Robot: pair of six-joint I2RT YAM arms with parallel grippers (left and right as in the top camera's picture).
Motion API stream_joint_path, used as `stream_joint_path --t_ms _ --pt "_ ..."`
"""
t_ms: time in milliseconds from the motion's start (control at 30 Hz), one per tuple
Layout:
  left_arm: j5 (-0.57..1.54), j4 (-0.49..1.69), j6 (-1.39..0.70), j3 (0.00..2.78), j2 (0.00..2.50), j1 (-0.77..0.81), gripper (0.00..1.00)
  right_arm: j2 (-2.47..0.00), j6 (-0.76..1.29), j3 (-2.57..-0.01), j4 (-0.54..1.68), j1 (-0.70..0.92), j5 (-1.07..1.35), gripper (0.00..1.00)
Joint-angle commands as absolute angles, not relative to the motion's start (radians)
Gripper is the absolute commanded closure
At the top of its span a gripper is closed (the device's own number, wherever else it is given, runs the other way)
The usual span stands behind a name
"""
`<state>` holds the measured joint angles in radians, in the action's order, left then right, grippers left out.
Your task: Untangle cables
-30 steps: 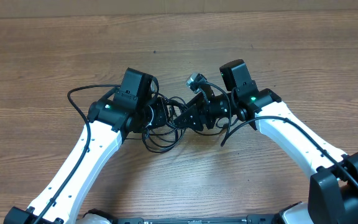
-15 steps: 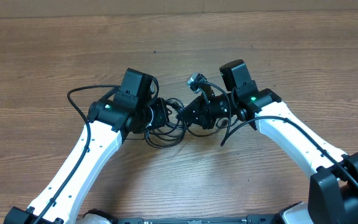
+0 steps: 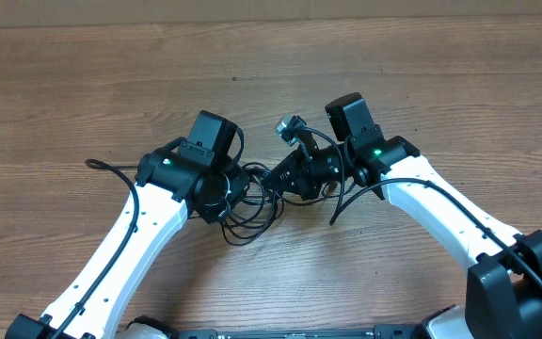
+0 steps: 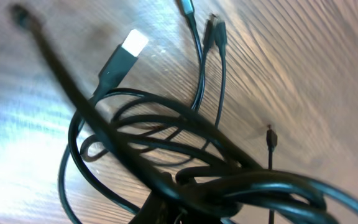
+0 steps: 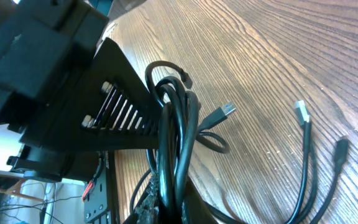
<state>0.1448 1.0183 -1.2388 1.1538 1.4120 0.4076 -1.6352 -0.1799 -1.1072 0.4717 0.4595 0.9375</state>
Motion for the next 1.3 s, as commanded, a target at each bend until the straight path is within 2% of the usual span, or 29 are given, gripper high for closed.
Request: stream_joint_path --t_ms 0,333,600,767,867,967,1033,1133,1267 --pt "-0.052 1.071 -1.480 1.148 1.419 0.384 0.96 -1.607 -0.147 -1.133 0.470 0.392 0.944 0.96" --pt "-0.051 1.073 -1.601 1.148 1.419 0.384 0.96 -1.607 -0.022 -1.133 0.470 0.305 0.929 0.96" --pt "-0.052 1.071 -1.610 1.148 1.419 0.384 0.96 -1.607 0.004 -1.133 0.502 0.274 0.884 0.96" --pt "-0.054 1.026 -1.392 1.148 1.419 0.384 0.96 -1.607 -0.029 -1.133 0.519 0.274 0.885 0.96" --pt "-0.022 0.963 -1.137 1.148 1.419 0.384 0.96 -1.607 -0.080 -1.133 0.519 0.275 0.902 0.85" --pt "0.064 0.921 -0.923 1.148 1.419 0.384 0.96 -1.607 -0.170 -1.133 0.519 0.275 0.960 0.54" --pt "0.126 0.907 -0.802 1.148 1.419 0.384 0.96 -1.607 -0.227 -1.133 0.519 0.275 0.986 0.41" --pt "0.189 0.907 -0.687 1.148 1.419 0.384 0.96 -1.607 -0.282 -1.133 0.519 0.275 1.005 0.33" --pt "0.267 0.906 -0.605 1.148 1.419 0.384 0.96 -1.607 -0.365 -1.132 0.519 0.279 1.096 0.31"
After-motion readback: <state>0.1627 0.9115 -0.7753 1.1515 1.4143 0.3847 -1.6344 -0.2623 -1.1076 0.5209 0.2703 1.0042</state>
